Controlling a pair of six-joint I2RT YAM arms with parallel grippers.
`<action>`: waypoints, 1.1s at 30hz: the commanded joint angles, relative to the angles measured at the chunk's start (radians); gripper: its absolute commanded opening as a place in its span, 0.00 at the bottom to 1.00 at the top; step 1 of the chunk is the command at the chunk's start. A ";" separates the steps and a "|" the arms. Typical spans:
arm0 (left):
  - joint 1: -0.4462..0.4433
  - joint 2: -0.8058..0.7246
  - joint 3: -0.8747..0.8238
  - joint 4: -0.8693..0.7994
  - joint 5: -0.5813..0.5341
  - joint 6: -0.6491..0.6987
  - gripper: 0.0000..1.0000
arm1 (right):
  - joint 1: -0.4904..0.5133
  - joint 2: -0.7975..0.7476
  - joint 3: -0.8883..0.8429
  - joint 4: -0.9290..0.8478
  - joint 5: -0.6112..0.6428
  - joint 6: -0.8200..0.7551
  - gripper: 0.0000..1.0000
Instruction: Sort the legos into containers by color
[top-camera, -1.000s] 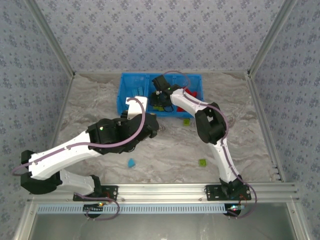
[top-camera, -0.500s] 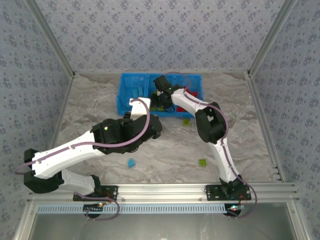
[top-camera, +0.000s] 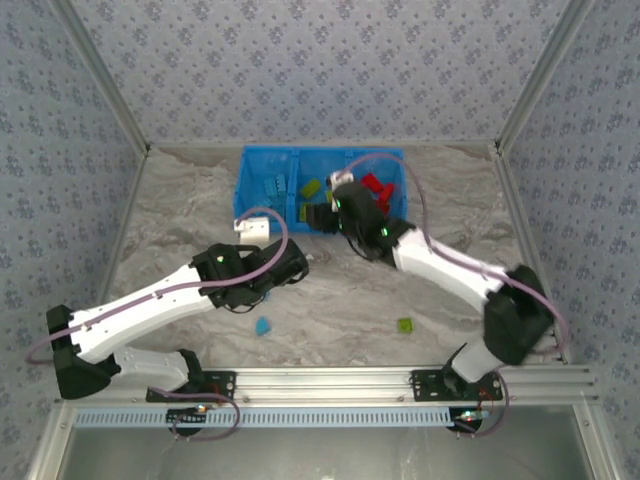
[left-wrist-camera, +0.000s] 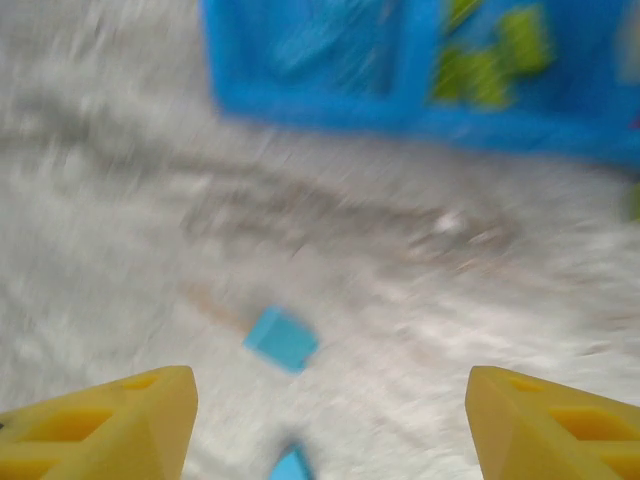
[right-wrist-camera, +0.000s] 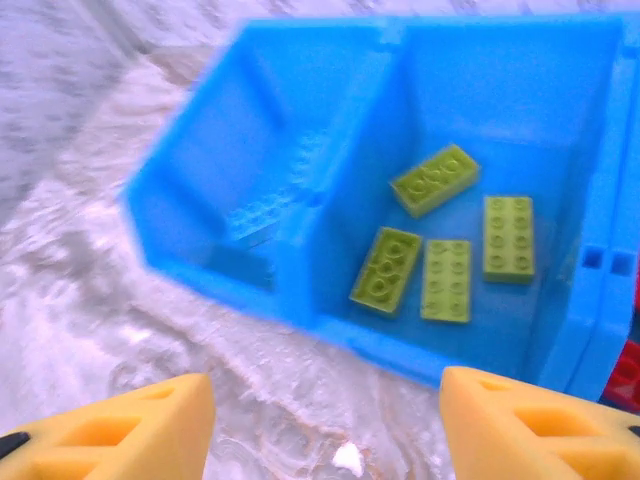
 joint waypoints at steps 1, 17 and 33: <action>0.106 -0.075 -0.166 0.051 0.213 -0.127 0.72 | 0.165 -0.123 -0.239 0.253 0.102 -0.186 0.67; 0.372 0.030 -0.381 0.352 0.476 -0.218 0.80 | 0.796 -0.153 -0.451 0.321 0.429 -0.506 0.74; 0.416 0.212 -0.440 0.580 0.520 -0.328 0.54 | 0.822 -0.039 -0.354 0.324 0.429 -0.559 0.74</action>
